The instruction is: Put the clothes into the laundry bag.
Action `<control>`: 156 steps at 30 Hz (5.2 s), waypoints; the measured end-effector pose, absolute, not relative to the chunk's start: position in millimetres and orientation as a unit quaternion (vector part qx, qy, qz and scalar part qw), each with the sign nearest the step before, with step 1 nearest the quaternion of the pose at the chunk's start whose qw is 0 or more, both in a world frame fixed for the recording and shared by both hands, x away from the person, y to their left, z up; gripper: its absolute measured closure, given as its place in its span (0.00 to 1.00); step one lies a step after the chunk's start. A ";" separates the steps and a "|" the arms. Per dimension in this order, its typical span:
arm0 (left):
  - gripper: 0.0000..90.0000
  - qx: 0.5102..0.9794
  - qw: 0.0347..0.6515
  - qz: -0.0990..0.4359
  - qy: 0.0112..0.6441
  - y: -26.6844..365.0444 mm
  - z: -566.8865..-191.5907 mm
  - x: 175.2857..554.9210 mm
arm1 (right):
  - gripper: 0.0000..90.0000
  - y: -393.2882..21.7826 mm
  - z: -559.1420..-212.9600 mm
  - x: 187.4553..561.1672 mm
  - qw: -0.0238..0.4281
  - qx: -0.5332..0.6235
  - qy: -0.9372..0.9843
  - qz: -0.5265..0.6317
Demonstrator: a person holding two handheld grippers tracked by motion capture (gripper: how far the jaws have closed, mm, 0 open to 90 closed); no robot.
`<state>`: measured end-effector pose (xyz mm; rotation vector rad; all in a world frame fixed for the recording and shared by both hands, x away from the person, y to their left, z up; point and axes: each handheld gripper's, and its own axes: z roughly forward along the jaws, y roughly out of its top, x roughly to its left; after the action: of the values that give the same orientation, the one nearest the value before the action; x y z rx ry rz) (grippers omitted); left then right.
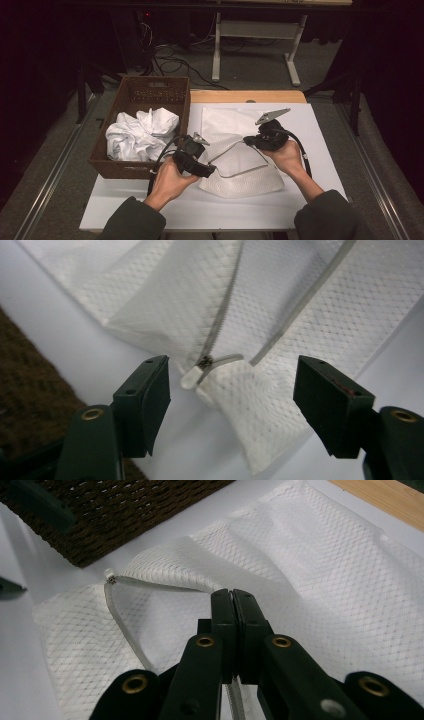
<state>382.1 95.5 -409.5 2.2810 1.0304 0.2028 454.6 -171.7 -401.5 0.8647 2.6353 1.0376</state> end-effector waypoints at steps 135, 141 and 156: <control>0.24 0.795 0.072 0.023 0.602 231.6 -485.8 520.8 | 1.00 -186.4 -384.1 455.6 0.141 0.315 0.879 0.328; 0.51 0.799 0.067 0.035 0.597 228.6 -481.1 520.2 | 1.00 -187.3 -385.6 458.1 0.138 0.315 0.877 0.336; 0.79 0.797 0.122 0.061 0.588 236.6 -448.9 509.7 | 1.00 -187.9 -391.3 455.3 0.130 0.316 0.875 0.344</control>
<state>509.7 236.6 -448.9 2.3271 1.7160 0.1780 455.3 -187.9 -391.3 0.9176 2.5417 1.0000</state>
